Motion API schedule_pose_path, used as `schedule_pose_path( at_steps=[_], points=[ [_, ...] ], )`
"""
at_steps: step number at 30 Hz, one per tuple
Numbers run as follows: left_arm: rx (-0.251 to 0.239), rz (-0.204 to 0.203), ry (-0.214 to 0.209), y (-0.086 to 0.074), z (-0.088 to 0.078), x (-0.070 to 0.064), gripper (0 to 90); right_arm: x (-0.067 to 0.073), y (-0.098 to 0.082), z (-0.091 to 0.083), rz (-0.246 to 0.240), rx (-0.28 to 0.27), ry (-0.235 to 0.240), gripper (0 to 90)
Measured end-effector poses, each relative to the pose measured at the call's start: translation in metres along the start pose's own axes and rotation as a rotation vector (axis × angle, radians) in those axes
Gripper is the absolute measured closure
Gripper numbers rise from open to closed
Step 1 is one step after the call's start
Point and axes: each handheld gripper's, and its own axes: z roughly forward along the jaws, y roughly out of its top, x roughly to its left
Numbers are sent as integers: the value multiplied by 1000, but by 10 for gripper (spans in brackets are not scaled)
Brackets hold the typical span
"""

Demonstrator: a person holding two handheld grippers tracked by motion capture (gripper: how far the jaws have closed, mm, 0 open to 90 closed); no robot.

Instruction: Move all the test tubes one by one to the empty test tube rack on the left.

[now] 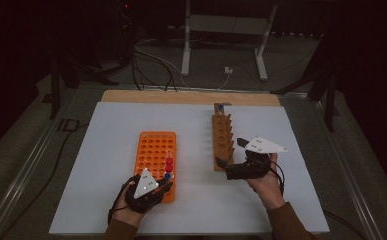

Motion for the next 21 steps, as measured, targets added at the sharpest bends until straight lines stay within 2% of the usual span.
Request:
schedule_pose_path(
  at_steps=[4, 10, 16, 21],
  points=[
    [28, 4, 8, -1, 3, -1, 777, 0, 0, 2, -3, 3, 1, 8],
    [29, -6, 5, -1, 3, 0, 766, 1, -1, 4, -2, 10, 2, 8],
    [1, -25, -7, 0, -6, 3, 618, -1, 0, 5, -3, 9, 0, 8],
    [-56, -47, -9, -1, -18, 7, 508, -3, 2, 7, -1, 8, -7, 8]
  ],
)
